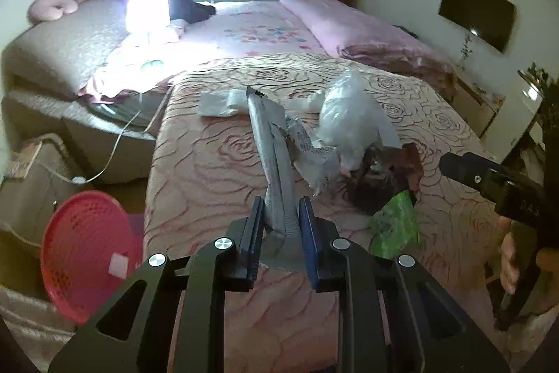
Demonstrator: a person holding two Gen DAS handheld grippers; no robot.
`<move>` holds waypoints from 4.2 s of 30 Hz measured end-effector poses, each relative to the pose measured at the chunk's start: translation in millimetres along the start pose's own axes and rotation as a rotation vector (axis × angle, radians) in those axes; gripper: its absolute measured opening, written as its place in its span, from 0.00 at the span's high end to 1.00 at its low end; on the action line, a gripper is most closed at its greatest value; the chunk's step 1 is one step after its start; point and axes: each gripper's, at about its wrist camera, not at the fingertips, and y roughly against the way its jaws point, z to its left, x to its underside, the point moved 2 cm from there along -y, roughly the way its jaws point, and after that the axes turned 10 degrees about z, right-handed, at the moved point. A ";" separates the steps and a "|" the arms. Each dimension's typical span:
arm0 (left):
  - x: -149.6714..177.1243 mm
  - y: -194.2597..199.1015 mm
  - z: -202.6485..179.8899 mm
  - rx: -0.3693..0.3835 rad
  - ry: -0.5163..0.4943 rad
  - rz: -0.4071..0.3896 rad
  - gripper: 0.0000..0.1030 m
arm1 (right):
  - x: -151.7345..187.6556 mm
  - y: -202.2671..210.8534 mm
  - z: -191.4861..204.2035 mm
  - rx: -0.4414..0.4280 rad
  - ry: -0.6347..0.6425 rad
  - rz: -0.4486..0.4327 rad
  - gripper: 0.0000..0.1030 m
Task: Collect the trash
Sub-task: 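Return to the bed and grasp the long grey paper strip with the left tool, then grasp the green snack packet with the right tool, then carry the paper strip and green packet to the basket and open both tools, then move both open tools back over the trash on the bed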
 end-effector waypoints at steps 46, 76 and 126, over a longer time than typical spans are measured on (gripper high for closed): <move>37.6 55.3 72.0 -0.076 0.180 -0.087 0.81 | 14.7 -23.0 109.5 -0.117 0.320 0.089 0.79; 83.1 32.7 224.7 -0.237 0.520 -0.038 0.81 | -5.8 -149.3 304.8 -0.265 0.520 0.332 0.79; 54.6 32.5 143.1 -0.169 0.384 -0.067 0.30 | 9.5 -35.4 130.0 -0.071 0.306 0.079 0.21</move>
